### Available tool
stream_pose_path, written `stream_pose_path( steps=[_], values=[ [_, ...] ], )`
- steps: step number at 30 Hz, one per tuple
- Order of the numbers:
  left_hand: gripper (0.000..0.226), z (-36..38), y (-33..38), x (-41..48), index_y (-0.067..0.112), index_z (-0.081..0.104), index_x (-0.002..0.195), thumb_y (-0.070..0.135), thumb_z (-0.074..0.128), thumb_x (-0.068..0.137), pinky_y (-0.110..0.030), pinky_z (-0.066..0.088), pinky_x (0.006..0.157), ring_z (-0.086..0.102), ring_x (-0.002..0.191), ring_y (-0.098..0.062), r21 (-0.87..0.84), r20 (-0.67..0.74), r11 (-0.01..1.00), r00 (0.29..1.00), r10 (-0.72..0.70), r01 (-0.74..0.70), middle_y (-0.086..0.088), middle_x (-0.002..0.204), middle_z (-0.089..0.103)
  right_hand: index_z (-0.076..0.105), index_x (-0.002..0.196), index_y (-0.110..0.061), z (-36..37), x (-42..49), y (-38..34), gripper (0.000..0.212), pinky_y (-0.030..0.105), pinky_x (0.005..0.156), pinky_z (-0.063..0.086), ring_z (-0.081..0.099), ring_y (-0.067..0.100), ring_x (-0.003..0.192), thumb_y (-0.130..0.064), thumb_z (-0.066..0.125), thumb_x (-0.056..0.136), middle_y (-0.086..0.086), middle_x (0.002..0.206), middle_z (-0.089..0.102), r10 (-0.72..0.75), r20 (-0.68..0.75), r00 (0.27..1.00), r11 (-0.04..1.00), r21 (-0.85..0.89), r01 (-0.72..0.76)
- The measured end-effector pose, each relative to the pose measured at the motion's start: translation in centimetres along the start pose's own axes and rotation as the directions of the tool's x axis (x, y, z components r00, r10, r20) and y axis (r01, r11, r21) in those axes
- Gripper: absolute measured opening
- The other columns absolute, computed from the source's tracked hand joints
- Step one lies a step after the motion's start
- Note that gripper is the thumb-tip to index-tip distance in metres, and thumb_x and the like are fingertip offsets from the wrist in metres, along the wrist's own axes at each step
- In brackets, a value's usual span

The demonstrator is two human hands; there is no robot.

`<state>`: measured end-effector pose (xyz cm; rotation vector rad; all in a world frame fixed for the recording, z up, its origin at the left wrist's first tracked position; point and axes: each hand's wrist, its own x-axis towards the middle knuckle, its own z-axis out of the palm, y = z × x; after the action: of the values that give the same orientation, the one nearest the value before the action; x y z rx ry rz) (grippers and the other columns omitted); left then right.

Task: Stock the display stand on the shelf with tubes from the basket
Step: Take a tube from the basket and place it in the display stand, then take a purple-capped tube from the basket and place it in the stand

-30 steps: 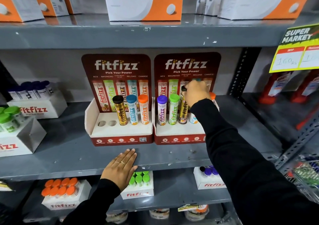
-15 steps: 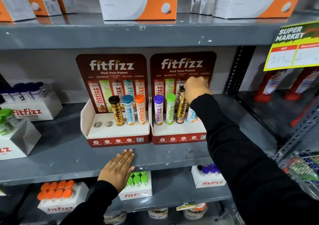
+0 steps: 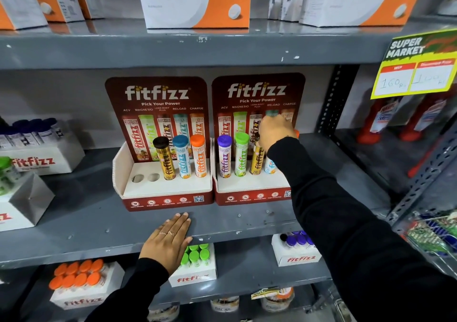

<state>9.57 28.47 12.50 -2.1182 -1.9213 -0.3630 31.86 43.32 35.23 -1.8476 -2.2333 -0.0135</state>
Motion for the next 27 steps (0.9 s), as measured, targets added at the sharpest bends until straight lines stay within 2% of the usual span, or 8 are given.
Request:
stream_pose_path(
  steps=[3,6,9,11,16,20,23,27],
  values=[
    [0.070,0.0,0.1,-0.1,0.002,0.067,0.109,0.041,0.009,0.101,-0.025,0.021,0.104,0.064,0.101,-0.028,0.007,-0.015,1.000,1.000,0.008,-0.008,-0.012,0.115,0.065,0.062,0.109,0.001,0.6,-0.4,0.0,0.018,0.039,0.082,0.054,0.063,0.034,0.104,-0.004,0.058,0.092,0.020,0.111,0.065,-0.036,-0.009,0.999,0.997,-0.068,0.035],
    [0.072,-0.1,0.1,0.6,0.003,0.068,0.107,0.042,0.007,0.101,-0.032,0.043,0.094,0.065,0.099,-0.026,-0.033,-0.016,0.999,1.000,-0.002,0.001,-0.011,0.112,0.067,0.062,0.109,-0.001,0.2,-0.1,0.3,0.018,0.038,0.081,0.053,0.062,0.032,0.105,-0.006,0.058,0.093,0.019,0.111,0.065,-0.021,-0.009,1.000,0.997,-0.078,0.020],
    [0.071,-0.4,0.7,0.5,0.002,0.068,0.108,0.041,0.009,0.101,-0.031,0.034,0.097,0.065,0.099,-0.027,0.031,-0.082,0.999,0.996,0.031,-0.029,-0.012,0.113,0.066,0.062,0.112,-0.001,0.2,-0.6,0.5,0.021,0.040,0.084,0.052,0.060,0.033,0.108,-0.002,0.054,0.092,0.020,0.112,0.064,-0.004,-0.023,1.000,0.998,-0.064,0.003],
    [0.069,1.4,-1.3,-3.3,0.002,0.067,0.109,0.041,0.010,0.101,-0.029,0.028,0.099,0.064,0.101,-0.027,-0.024,-0.009,0.999,0.999,-0.044,0.044,-0.012,0.114,0.066,0.062,0.113,0.000,2.5,-1.1,-4.8,0.026,0.043,0.087,0.052,0.059,0.035,0.108,0.003,0.048,0.092,0.019,0.113,0.062,-0.115,0.068,0.991,0.990,-0.073,0.119],
    [0.069,0.4,-0.5,-1.3,0.005,0.066,0.111,0.040,0.008,0.101,-0.033,0.042,0.093,0.063,0.105,-0.024,-0.073,-0.030,0.997,0.999,-0.024,0.021,-0.010,0.117,0.065,0.059,0.123,-0.004,1.0,-1.7,-6.3,0.036,0.045,0.093,0.049,0.049,0.036,0.120,0.000,0.052,0.088,0.018,0.129,0.052,-0.146,-0.149,0.978,0.989,-0.009,0.147],
    [0.052,-0.1,0.0,0.1,0.003,0.059,0.119,0.033,0.021,0.101,-0.040,0.029,0.106,0.051,0.120,-0.029,-0.031,-0.113,0.990,0.985,0.130,-0.135,-0.013,0.129,0.055,0.069,0.111,-0.004,2.8,-3.2,-9.8,0.032,0.041,0.084,0.052,0.057,0.037,0.107,0.001,0.056,0.082,0.015,0.119,0.063,-0.357,-0.452,0.817,0.901,0.064,0.429],
    [0.043,1.1,-2.0,-3.7,0.002,0.044,0.128,0.030,0.029,0.100,-0.041,0.022,0.111,0.029,0.135,-0.028,-0.138,-0.206,0.989,0.976,-0.074,0.046,-0.013,0.140,0.041,0.076,0.079,-0.002,7.7,-5.9,-16.5,0.023,0.035,0.064,0.057,0.067,0.037,0.079,0.001,0.054,0.071,0.015,0.089,0.073,-0.527,-0.555,0.643,0.692,0.159,0.704],
    [0.042,2.6,-5.2,-12.5,0.001,0.040,0.129,0.022,0.040,0.092,-0.042,0.024,0.111,0.020,0.139,-0.024,-0.242,-0.227,0.919,0.903,-0.366,0.312,-0.011,0.147,0.033,0.074,0.071,-0.002,14.5,-11.6,-23.7,0.026,0.033,0.064,0.053,0.068,0.032,0.067,0.002,0.048,0.069,0.012,0.080,0.074,-0.690,-0.538,0.484,0.414,0.255,0.874]
  ],
)
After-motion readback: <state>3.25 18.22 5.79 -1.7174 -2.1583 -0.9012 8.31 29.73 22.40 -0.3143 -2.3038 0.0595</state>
